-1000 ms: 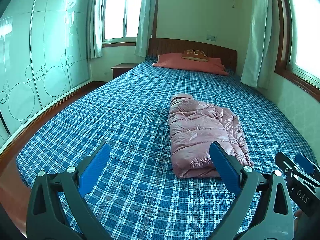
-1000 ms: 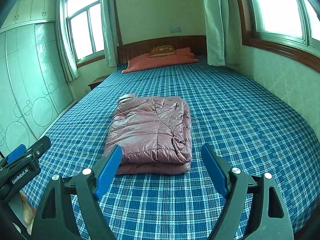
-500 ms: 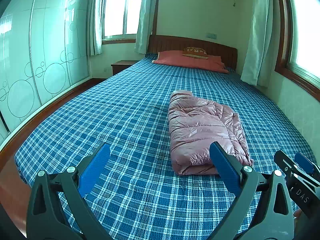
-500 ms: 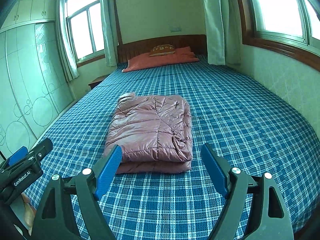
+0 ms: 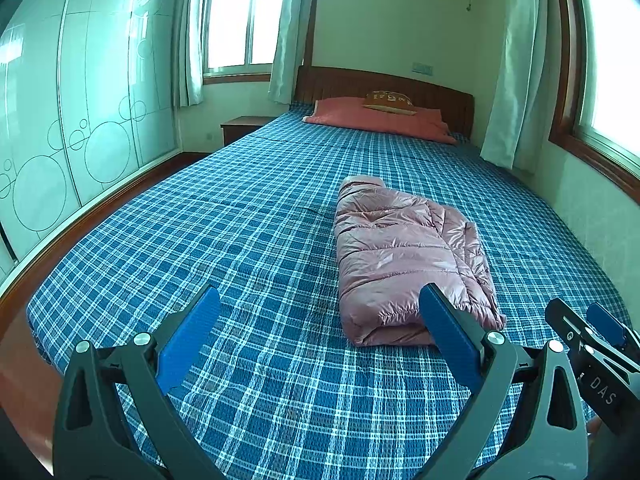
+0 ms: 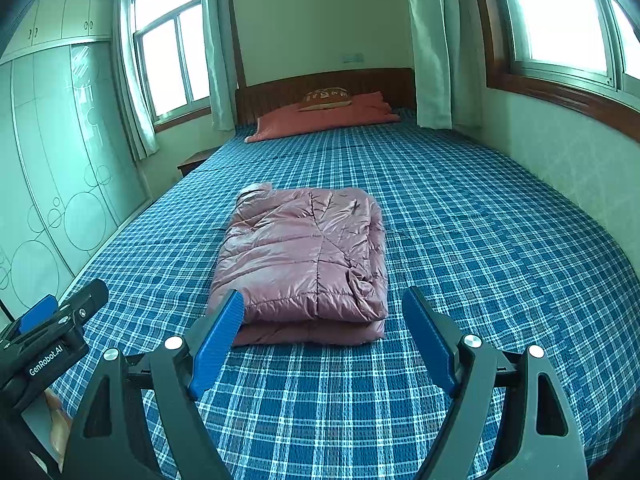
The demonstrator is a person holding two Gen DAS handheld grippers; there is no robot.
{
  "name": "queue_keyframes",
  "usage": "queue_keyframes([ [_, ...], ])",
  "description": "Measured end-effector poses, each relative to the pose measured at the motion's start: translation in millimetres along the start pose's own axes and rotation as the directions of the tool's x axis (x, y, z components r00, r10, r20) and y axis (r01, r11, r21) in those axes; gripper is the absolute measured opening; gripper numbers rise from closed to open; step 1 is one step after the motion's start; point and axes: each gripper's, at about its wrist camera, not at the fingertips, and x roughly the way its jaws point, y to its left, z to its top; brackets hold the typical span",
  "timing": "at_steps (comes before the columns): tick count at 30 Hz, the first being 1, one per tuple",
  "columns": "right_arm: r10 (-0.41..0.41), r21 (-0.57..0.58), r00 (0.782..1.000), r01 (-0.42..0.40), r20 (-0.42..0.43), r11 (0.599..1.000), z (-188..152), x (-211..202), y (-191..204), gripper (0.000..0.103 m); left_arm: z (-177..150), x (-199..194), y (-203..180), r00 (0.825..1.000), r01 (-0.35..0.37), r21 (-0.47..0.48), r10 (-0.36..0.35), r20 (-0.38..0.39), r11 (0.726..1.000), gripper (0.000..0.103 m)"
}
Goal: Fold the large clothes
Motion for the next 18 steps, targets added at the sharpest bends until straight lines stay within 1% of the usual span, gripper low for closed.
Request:
queue_keyframes([
  [18, 0.002, 0.002, 1.0, -0.002, -0.006, 1.0, -2.5, 4.1, 0.3, 0.08, -1.1, -0.9, -1.3, 1.0, 0.008, -0.004, -0.008, 0.002, 1.0, 0.099],
])
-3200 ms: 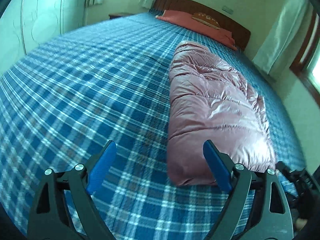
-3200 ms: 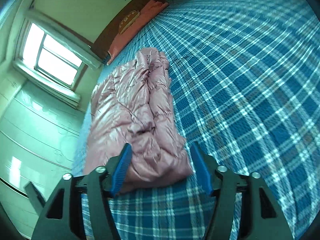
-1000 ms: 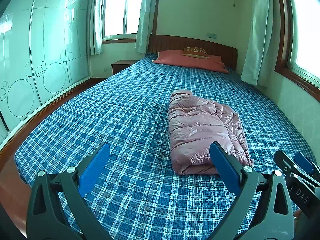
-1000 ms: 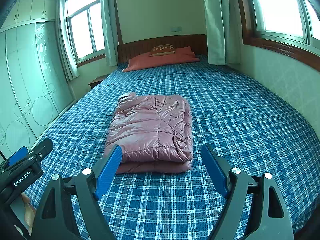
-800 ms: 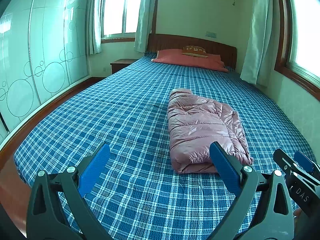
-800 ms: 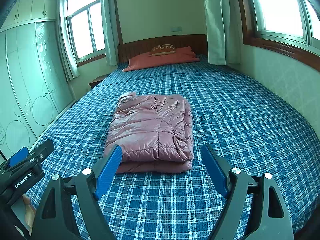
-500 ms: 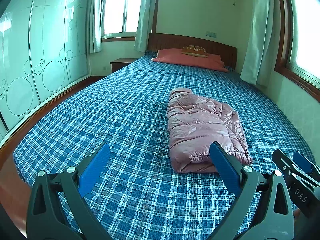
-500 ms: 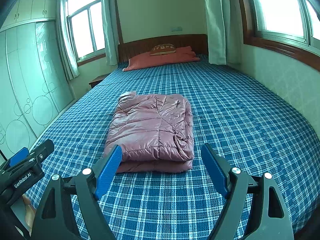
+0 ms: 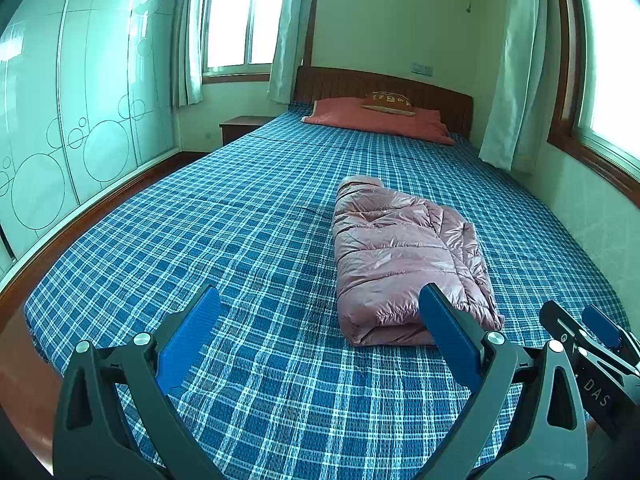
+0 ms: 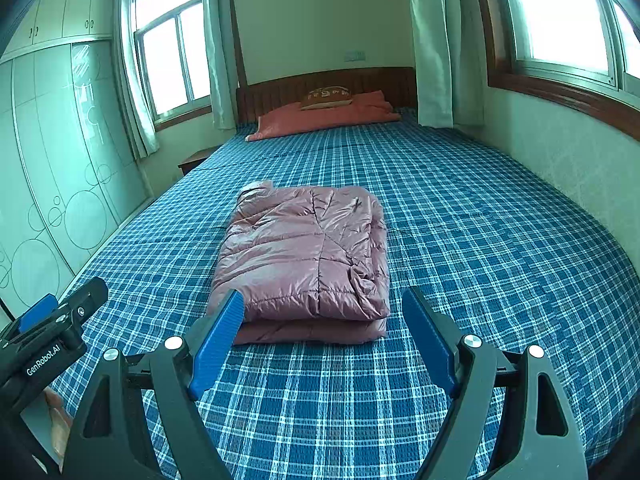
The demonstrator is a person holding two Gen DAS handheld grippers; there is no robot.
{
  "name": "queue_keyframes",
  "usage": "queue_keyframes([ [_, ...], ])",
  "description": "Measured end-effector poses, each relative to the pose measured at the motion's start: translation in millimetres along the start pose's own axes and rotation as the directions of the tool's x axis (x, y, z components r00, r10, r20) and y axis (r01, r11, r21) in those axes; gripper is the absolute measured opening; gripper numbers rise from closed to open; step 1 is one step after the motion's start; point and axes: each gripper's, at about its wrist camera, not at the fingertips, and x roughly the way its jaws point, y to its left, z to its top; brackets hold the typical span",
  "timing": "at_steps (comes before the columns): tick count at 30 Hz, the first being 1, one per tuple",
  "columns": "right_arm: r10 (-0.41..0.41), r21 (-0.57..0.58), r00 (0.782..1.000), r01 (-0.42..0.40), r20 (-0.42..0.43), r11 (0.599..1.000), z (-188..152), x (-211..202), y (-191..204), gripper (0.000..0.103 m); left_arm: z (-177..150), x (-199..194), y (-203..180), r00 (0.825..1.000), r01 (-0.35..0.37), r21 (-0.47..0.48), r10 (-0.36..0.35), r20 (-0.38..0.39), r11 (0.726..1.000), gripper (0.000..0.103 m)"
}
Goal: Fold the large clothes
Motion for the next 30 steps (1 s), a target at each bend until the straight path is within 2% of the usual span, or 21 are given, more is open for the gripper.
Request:
queue_keyframes([
  [18, -0.001, 0.0, 1.0, 0.001, -0.006, 1.0, -1.4, 2.0, -0.4, 0.08, 0.8, -0.1, -3.7, 1.0, 0.003, 0.013, -0.003, 0.025, 1.0, 0.101],
  [22, -0.002, -0.003, 1.0, 0.002, -0.012, 1.0, -2.4, 5.4, -0.5, 0.08, -1.4, 4.4, -5.7, 1.0, 0.02, 0.012, -0.02, 0.005, 1.0, 0.101],
  [26, -0.002, -0.003, 1.0, 0.002, -0.019, 1.0, -4.2, 9.7, -1.7, 0.08, -4.5, 10.9, -7.7, 1.0, 0.002, 0.019, -0.002, -0.021, 1.0, 0.101],
  [30, -0.002, -0.003, 1.0, 0.002, -0.03, 1.0, -5.9, 15.8, -3.6, 0.08, -5.0, 15.9, -8.6, 0.999, 0.03, 0.016, -0.029, -0.025, 0.999, 0.101],
])
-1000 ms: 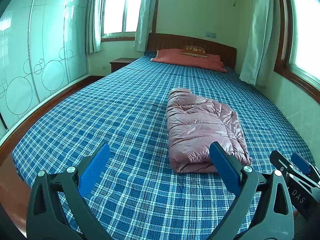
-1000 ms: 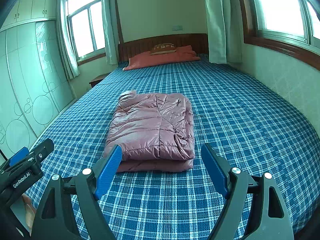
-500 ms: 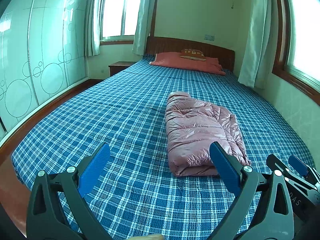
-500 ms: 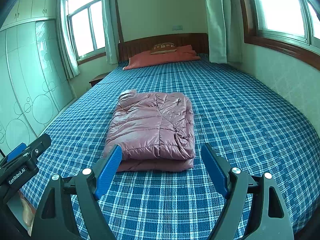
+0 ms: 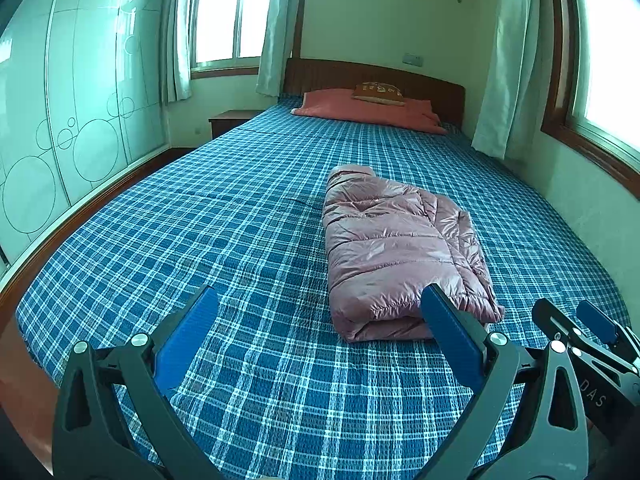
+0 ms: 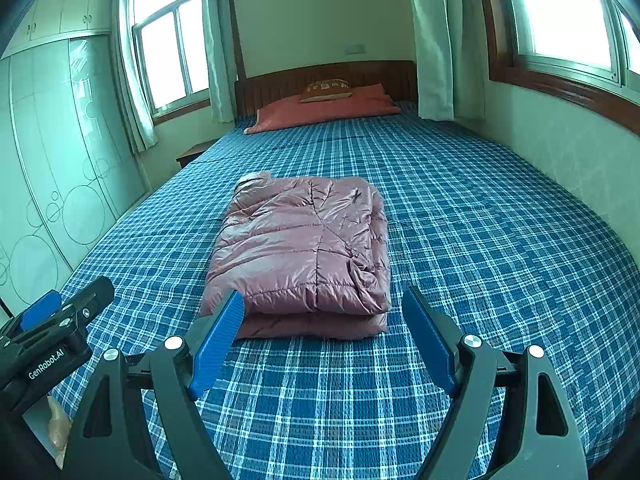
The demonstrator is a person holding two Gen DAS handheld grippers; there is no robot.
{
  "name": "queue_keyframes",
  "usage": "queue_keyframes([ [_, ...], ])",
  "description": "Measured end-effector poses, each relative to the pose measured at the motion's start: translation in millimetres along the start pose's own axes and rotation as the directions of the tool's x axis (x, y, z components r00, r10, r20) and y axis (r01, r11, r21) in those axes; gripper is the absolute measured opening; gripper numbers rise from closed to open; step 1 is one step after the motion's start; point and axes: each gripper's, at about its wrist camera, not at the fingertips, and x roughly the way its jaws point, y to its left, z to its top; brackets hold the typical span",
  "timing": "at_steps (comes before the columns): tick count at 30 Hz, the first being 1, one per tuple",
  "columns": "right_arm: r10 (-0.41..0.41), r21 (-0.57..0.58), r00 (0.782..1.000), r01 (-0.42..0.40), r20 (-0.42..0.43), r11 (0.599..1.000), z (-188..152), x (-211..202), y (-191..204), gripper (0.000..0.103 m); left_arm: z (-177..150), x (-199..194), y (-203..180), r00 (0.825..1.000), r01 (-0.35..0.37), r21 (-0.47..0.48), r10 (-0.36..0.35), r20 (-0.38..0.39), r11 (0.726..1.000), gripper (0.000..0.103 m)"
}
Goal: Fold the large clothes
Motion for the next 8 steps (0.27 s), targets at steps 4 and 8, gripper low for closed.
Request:
queue_keyframes([
  [4, 0.0, 0.001, 1.0, 0.0, -0.009, 1.0, -2.0, 7.5, -2.3, 0.08, 0.3, 7.6, -0.8, 1.0, 0.005, -0.001, -0.005, -0.003, 1.0, 0.101],
  [8, -0.006, 0.006, 1.0, 0.006, -0.029, 1.0, -3.0, 20.4, -11.5, 0.08, -2.2, 26.6, 4.1, 0.999, 0.004, -0.007, -0.004, -0.033, 1.0, 0.101],
])
